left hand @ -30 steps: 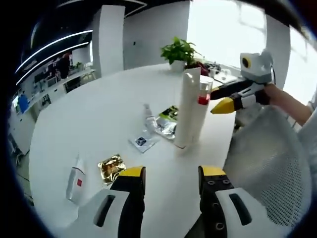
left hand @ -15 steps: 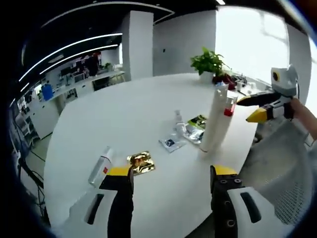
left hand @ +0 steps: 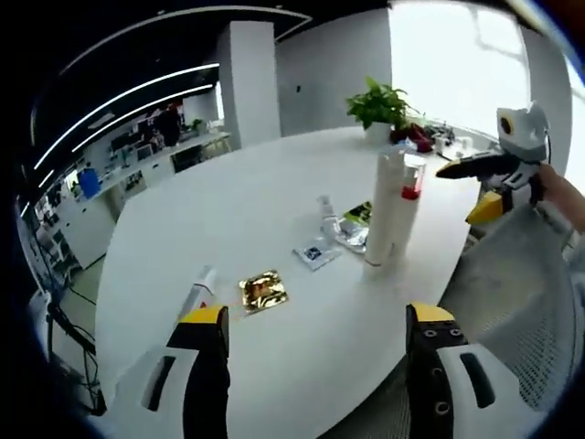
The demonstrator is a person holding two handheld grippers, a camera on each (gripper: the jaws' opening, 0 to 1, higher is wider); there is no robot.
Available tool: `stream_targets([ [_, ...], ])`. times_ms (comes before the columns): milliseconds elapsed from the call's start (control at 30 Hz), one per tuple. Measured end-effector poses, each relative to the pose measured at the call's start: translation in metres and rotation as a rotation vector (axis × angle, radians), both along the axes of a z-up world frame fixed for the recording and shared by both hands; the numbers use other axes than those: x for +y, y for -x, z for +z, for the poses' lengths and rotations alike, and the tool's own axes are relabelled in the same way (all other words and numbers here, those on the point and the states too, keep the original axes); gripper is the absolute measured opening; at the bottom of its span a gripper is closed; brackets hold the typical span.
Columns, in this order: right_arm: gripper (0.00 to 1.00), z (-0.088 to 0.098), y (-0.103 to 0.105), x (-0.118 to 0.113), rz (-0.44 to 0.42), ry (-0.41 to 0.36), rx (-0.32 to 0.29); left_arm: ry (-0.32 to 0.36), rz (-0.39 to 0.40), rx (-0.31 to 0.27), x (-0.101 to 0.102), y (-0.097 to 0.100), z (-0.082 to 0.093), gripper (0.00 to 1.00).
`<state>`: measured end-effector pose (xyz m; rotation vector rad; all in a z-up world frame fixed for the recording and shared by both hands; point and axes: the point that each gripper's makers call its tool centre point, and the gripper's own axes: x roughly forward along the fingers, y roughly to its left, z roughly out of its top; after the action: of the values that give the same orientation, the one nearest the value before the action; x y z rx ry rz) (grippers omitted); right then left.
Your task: Arrange the skincare products in the storage area until every visible bottle or jar stands upright without overlapping.
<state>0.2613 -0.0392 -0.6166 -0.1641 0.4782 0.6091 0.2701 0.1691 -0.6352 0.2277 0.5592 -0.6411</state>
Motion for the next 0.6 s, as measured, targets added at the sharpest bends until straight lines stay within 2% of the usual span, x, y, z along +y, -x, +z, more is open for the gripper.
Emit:
stream_targets([
  [133, 0.80, 0.002, 0.003, -0.001, 0.002, -0.001, -0.005, -0.009, 0.002, 0.004, 0.001, 0.004, 0.000, 0.84],
  [267, 0.87, 0.001, 0.006, 0.001, 0.015, 0.006, 0.004, -0.018, 0.007, 0.010, 0.004, 0.006, 0.000, 0.88],
  [600, 0.99, -0.004, 0.016, 0.003, 0.032, 0.032, 0.027, -0.027, 0.042, 0.027, 0.018, 0.016, -0.005, 0.94],
])
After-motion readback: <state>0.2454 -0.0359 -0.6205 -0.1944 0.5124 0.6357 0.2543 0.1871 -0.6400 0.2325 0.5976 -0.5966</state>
